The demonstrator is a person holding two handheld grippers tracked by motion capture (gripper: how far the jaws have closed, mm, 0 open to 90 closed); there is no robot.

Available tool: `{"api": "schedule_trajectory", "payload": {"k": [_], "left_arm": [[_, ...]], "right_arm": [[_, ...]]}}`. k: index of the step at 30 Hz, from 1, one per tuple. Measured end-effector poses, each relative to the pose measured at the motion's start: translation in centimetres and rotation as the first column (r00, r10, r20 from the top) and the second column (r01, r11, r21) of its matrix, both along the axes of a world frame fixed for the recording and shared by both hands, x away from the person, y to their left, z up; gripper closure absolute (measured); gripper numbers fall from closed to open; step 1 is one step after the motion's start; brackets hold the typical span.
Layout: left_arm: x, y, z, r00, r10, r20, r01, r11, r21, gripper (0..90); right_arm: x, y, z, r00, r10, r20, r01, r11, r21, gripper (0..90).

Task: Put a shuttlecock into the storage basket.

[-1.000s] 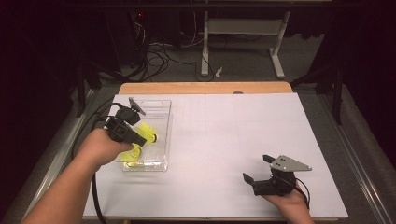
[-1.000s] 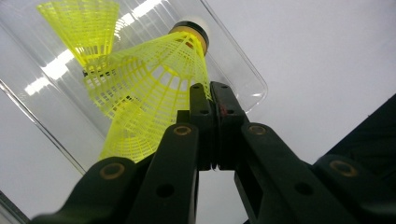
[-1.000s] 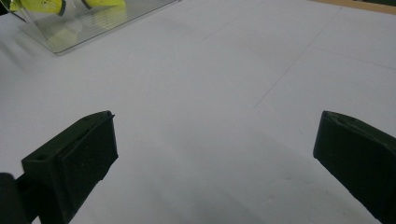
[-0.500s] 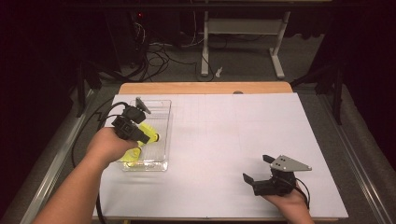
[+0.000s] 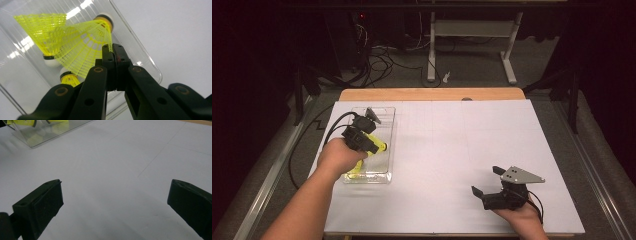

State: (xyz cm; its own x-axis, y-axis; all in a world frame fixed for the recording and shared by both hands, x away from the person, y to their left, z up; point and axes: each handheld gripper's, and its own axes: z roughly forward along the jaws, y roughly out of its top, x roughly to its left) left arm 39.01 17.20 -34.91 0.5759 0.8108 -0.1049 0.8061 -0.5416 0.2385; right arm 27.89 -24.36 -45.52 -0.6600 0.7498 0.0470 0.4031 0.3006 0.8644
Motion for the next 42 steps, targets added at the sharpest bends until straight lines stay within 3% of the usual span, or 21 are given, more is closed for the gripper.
{"api": "schedule_trajectory", "payload": {"k": [15, 26, 31, 42], "left_arm": [[0.6, -1.3, -1.6, 0.9999, -0.009, 0.008, 0.009, 0.9999, 0.009, 89.6], [0.5, -1.0, -3.6, 0.9992, -0.009, -0.039, 0.009, 0.9999, -0.011, 89.5], [0.4, -0.8, -3.9, 0.9991, -0.006, -0.042, 0.005, 0.9996, -0.027, 89.4], [-0.3, -1.4, -5.2, 0.9941, -0.034, -0.103, 0.032, 0.9993, -0.021, 88.6]], "right_arm": [[0.0, 0.0, 0.0, 1.0, 0.002, -0.001, -0.002, 1.0, -0.001, 0.9], [0.0, 0.0, 0.0, 1.0, 0.002, 0.0, -0.002, 1.0, -0.002, 0.9], [0.0, 0.1, 0.0, 1.0, 0.004, -0.002, -0.004, 1.0, -0.003, 1.0], [-0.1, 0.3, 0.0, 1.0, 0.009, 0.0, -0.009, 1.0, -0.004, 1.3]]}}
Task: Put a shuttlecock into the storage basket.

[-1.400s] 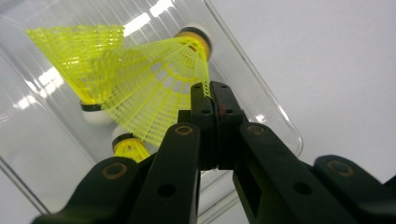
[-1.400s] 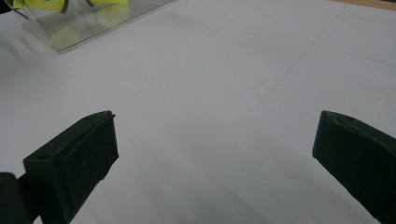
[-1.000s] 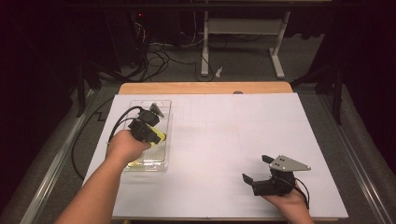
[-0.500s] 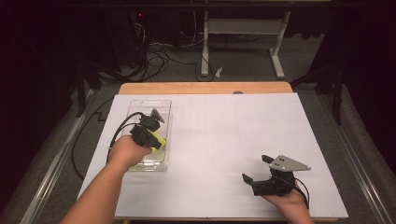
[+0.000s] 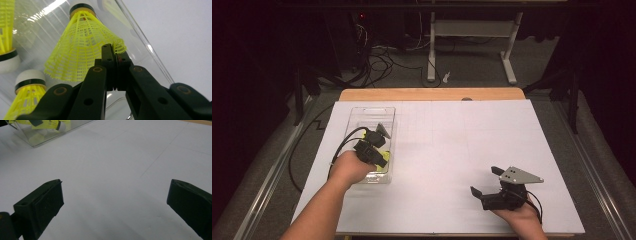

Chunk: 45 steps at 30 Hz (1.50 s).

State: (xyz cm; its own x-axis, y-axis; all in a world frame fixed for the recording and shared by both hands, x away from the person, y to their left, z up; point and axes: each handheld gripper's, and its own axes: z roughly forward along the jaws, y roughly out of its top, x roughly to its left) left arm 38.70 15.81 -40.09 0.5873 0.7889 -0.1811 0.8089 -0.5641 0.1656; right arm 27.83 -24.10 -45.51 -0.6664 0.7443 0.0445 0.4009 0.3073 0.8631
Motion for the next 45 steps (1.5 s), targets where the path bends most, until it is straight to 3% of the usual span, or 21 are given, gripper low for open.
{"api": "schedule_trajectory", "payload": {"k": [13, 21, 34, 45], "left_arm": [[-0.4, 0.4, -0.2, 0.9996, 0.004, -0.029, -0.004, 1.0, 0.007, 85.1], [-0.4, 0.4, 0.0, 0.9992, 0.012, -0.039, -0.011, 0.9999, 0.009, 78.5], [-0.7, 0.9, 0.9, 0.9976, 0.016, -0.067, -0.015, 0.9998, 0.013, 64.6], [-1.0, 1.6, 2.7, 0.998, 0.033, -0.055, -0.033, 0.9994, 0.005, 56.4]], "right_arm": [[-0.1, 0.2, 0.1, 1.0, 0.004, 0.004, -0.004, 1.0, 0.002, 1.4], [-0.1, 0.2, 0.1, 1.0, 0.004, 0.002, -0.004, 1.0, 0.003, 1.5], [0.0, 0.5, 0.1, 1.0, 0.008, 0.002, -0.008, 1.0, 0.003, 1.7], [0.0, 0.6, 0.0, 0.9999, 0.012, -0.001, -0.012, 1.0, -0.002, 1.7]]}}
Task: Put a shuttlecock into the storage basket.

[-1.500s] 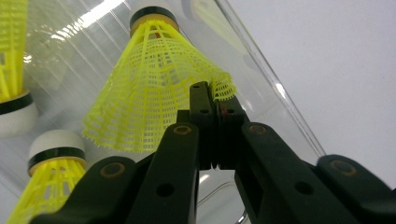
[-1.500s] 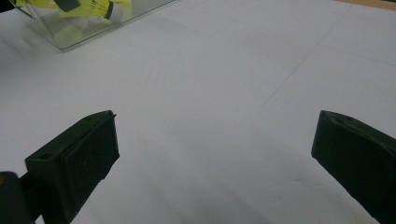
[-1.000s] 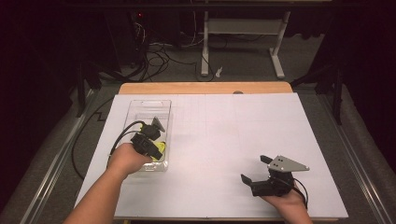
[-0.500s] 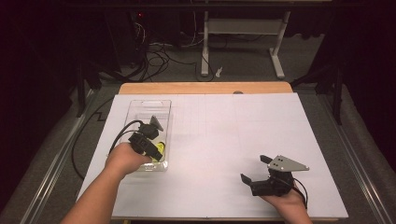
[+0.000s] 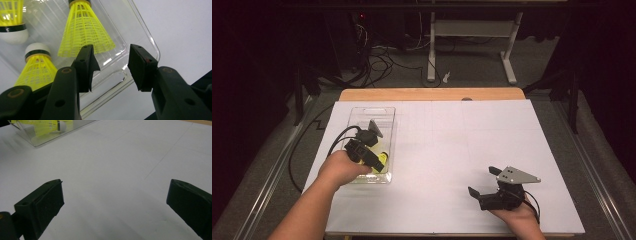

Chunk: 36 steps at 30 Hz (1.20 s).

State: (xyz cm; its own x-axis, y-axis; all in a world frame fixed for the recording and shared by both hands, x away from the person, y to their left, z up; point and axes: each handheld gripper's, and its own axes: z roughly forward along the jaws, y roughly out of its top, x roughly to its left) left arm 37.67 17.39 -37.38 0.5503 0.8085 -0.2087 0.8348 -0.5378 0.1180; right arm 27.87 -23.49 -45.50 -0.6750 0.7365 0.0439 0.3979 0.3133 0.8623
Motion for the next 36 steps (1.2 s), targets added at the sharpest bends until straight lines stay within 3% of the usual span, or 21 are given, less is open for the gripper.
{"api": "schedule_trajectory", "payload": {"k": [9, 16, 21, 28, 31, 36], "left_arm": [[-0.2, 0.2, 2.1, 0.9998, -0.014, 0.013, 0.014, 0.9999, 0.0, 50.6], [-0.2, 0.7, 2.8, 0.9999, 0.007, 0.012, -0.007, 1.0, -0.003, 44.0], [-0.1, 0.7, 2.8, 1.0, -0.002, -0.004, 0.002, 0.9995, -0.03, 30.0], [-0.1, 0.7, 2.8, 0.9998, 0.017, 0.002, -0.017, 0.9998, -0.002, 10.2], [-0.1, 0.4, 2.5, 0.9995, -0.019, -0.023, 0.019, 0.9998, 0.002, 0.2], [-0.1, 0.5, 2.4, 0.9999, -0.013, -0.001, 0.013, 0.9998, 0.016, 0.2]], "right_arm": [[0.0, 0.0, 0.0, 1.0, 0.001, 0.001, -0.001, 1.0, -0.001, 1.7], [0.0, -0.1, 0.0, 1.0, 0.001, 0.002, -0.001, 1.0, 0.0, 1.7], [0.0, -0.1, 0.0, 1.0, 0.001, 0.002, -0.001, 1.0, 0.0, 1.7], [-0.1, -0.1, 0.1, 1.0, 0.002, 0.005, -0.002, 1.0, -0.001, 1.7], [-0.1, -0.1, 0.1, 1.0, 0.002, 0.006, -0.002, 1.0, -0.001, 1.7], [-0.1, -0.1, 0.1, 1.0, -0.001, 0.005, 0.001, 1.0, 0.0, 1.7]]}}
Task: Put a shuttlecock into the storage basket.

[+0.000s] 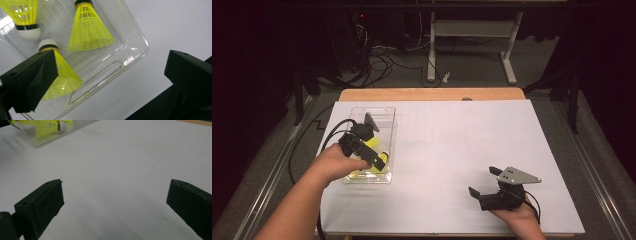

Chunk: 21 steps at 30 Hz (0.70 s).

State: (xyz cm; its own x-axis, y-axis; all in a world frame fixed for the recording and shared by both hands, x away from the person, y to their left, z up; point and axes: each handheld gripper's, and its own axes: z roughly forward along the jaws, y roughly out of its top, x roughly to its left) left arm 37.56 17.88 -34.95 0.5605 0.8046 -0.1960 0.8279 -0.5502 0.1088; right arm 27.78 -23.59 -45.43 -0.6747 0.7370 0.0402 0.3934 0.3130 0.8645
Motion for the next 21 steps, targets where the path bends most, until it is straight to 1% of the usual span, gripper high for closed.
{"api": "schedule_trajectory", "payload": {"k": [2, 4, 5, 7, 8, 10, 11, 12, 13, 14, 16, 17, 18, 19, 20, 21], "left_arm": [[0.0, 0.2, -0.1, 0.9999, 0.009, 0.011, -0.008, 0.9999, -0.008, 0.2], [-0.1, 0.3, -0.1, 0.9989, 0.017, 0.043, -0.017, 0.9998, -0.011, 0.2], [-0.2, 0.5, -0.1, 0.9972, 0.018, 0.073, -0.016, 0.9994, -0.029, 0.3], [-0.3, 0.6, -0.1, 0.9934, 0.026, 0.112, -0.022, 0.9993, -0.031, 0.3], [-0.4, 0.8, -0.2, 0.9887, 0.03, 0.147, -0.024, 0.9988, -0.043, 0.2], [-0.6, 1.1, -0.5, 0.9874, 0.036, 0.154, -0.024, 0.9965, -0.08, 0.3], [-0.8, 1.2, -0.8, 0.9844, 0.035, 0.172, -0.02, 0.996, -0.087, 0.2], [-0.9, 1.3, -1.0, 0.9829, 0.03, 0.182, -0.014, 0.9958, -0.091, 0.2], [-1.1, 1.6, -1.2, 0.9796, 0.041, 0.197, -0.019, 0.9938, -0.11, 0.2], [-1.3, 1.8, -1.4, 0.9745, 0.051, 0.218, -0.025, 0.9922, -0.122, 0.2], [-1.5, 2.1, -1.9, 0.9679, 0.071, 0.241, -0.038, 0.99, -0.136, 0.2], [-1.7, 2.4, -2.3, 0.9649, 0.081, 0.25, -0.041, 0.9863, -0.159, 0.3], [-1.8, 2.5, -2.4, 0.9622, 0.085, 0.259, -0.043, 0.9854, -0.165, 0.2], [-1.9, 2.6, -2.5, 0.9572, 0.09, 0.275, -0.043, 0.9842, -0.172, 0.2], [-2.2, 2.5, -2.8, 0.9552, 0.084, 0.284, -0.032, 0.9823, -0.185, 0.2], [-2.4, 2.5, -2.9, 0.9517, 0.083, 0.295, -0.027, 0.9814, -0.19, 0.2]], "right_arm": [[0.0, 0.0, 0.0, 1.0, 0.001, 0.001, -0.001, 1.0, 0.0, 1.7], [0.0, 0.0, 0.0, 1.0, 0.0, 0.0, 0.0, 1.0, 0.0, 1.7], [0.0, 0.0, 0.0, 1.0, 0.0, -0.001, 0.0, 1.0, 0.001, 1.7], [0.0, 0.0, 0.0, 1.0, 0.0, 0.0, 0.0, 1.0, -0.001, 1.7], [0.0, 0.0, 0.0, 1.0, 0.0, 0.0, 0.0, 1.0, 0.0, 1.7], [0.0, 0.0, -0.1, 1.0, -0.001, 0.001, 0.001, 1.0, -0.001, 1.7], [0.0, 0.0, 0.0, 1.0, -0.002, 0.002, 0.002, 1.0, 0.0, 1.7], [0.0, -0.1, 0.0, 1.0, -0.006, 0.003, 0.006, 1.0, 0.006, 1.5], [0.0, -0.2, 0.1, 1.0, -0.008, 0.005, 0.008, 1.0, 0.009, 1.4], [0.0, -0.3, 0.1, 0.9999, -0.01, 0.01, 0.009, 1.0, 0.012, 1.1], [0.0, -0.4, 0.1, 0.9998, -0.015, 0.012, 0.015, 1.0, 0.018, 0.4], [0.0, -0.5, 0.1, 0.9997, -0.017, 0.015, 0.017, 1.0, 0.021, 0.4], [0.0, -0.6, 0.2, 0.9995, -0.023, 0.021, 0.022, 0.999, 0.025, 0.4], [0.0, -0.6, 0.2, 0.9995, -0.026, 0.021, 0.025, 0.999, 0.026, 0.4], [-0.1, -0.7, 0.2, 0.9992, -0.032, 0.025, 0.031, 0.999, 0.031, 0.3], [-0.1, -0.8, 0.3, 0.9986, -0.041, 0.033, 0.04, 0.999, 0.036, 0.3]]}}
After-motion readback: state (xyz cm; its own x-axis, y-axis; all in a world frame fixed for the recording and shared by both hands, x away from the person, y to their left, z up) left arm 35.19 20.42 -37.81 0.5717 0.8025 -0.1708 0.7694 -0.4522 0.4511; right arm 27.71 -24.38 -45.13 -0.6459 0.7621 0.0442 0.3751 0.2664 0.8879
